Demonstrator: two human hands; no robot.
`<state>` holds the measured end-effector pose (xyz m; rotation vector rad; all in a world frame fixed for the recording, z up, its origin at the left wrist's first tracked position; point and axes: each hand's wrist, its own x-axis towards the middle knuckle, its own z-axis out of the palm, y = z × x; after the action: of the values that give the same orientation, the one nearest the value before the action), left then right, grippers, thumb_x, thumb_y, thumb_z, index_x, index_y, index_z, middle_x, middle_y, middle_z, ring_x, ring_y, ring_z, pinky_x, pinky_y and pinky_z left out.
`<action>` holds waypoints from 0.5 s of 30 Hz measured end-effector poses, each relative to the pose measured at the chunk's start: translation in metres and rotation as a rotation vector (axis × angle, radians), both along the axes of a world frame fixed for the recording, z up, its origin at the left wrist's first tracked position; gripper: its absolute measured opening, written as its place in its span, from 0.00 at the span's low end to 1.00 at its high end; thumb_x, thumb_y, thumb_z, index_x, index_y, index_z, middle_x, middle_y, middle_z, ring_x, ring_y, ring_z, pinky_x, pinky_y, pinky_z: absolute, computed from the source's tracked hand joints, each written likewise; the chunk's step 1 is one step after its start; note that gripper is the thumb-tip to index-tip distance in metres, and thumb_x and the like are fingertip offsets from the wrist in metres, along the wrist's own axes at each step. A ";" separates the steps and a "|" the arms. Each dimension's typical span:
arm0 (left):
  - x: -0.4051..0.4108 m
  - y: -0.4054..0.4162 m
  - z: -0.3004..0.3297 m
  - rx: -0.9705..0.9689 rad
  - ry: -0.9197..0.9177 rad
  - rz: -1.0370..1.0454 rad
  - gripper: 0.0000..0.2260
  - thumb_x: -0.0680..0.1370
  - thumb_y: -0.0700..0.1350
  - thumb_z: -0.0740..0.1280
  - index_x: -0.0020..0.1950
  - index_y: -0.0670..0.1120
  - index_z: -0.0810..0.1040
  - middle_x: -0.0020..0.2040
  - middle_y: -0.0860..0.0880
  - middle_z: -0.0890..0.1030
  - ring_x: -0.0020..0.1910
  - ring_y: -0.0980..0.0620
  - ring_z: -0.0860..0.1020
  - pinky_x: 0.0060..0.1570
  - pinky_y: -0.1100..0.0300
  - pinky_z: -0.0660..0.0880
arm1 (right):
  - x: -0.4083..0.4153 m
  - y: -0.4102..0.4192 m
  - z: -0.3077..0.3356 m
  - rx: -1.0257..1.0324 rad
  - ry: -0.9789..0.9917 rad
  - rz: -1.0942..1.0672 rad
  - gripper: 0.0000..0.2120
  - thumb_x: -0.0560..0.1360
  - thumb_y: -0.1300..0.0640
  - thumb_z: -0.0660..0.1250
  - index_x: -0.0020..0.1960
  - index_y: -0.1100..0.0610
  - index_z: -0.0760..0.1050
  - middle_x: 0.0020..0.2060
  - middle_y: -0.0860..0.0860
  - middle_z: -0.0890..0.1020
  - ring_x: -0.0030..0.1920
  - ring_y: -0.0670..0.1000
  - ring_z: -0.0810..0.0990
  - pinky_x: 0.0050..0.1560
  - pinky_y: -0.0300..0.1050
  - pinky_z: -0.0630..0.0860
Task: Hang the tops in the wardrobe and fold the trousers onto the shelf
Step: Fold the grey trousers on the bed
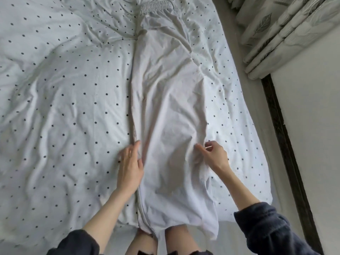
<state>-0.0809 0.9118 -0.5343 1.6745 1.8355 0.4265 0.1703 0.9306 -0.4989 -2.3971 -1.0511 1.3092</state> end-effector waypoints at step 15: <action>-0.023 -0.165 -0.025 -0.325 -0.201 0.235 0.10 0.77 0.36 0.66 0.57 0.37 0.71 0.46 0.46 0.74 0.45 0.46 0.75 0.47 0.56 0.71 | -0.005 -0.186 -0.028 -0.127 -0.181 0.124 0.16 0.76 0.55 0.63 0.33 0.55 0.60 0.28 0.49 0.69 0.33 0.53 0.68 0.41 0.46 0.61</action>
<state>-0.1035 0.7464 -0.5590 1.1637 1.8421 0.3559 0.1655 0.7447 -0.5270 -2.6238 -1.2163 1.2512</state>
